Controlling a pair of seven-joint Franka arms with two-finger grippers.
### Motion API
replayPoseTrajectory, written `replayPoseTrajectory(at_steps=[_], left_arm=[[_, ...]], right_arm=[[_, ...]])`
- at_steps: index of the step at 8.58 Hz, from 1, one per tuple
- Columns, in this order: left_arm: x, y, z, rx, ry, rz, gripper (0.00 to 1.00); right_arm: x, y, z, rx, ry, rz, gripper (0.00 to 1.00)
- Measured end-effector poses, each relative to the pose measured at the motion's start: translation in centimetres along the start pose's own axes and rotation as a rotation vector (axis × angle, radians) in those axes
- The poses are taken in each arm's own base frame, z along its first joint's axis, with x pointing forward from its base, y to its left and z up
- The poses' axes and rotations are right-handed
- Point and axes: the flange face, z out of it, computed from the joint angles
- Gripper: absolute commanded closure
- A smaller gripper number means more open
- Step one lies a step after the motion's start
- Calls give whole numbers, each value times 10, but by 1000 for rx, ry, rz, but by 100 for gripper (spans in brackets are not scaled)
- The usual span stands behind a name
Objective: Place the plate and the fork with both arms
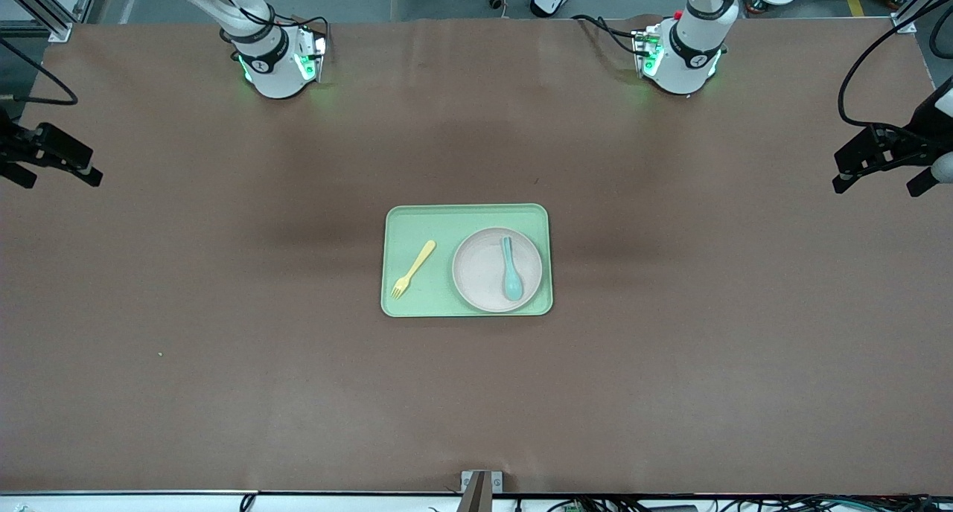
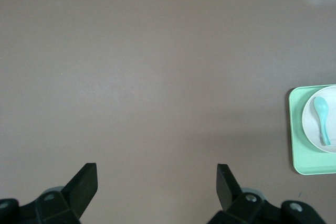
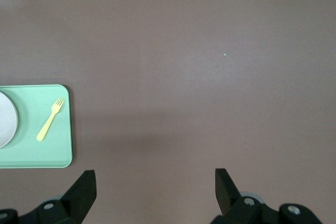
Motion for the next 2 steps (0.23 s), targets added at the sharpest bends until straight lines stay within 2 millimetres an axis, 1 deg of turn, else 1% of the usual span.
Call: replayPoseTrajectory(at_steps=[2], left_arm=[[0,-1,-1,0,3,-1,0]], right_arm=[[0,-2,1,0,-14,-4,0]])
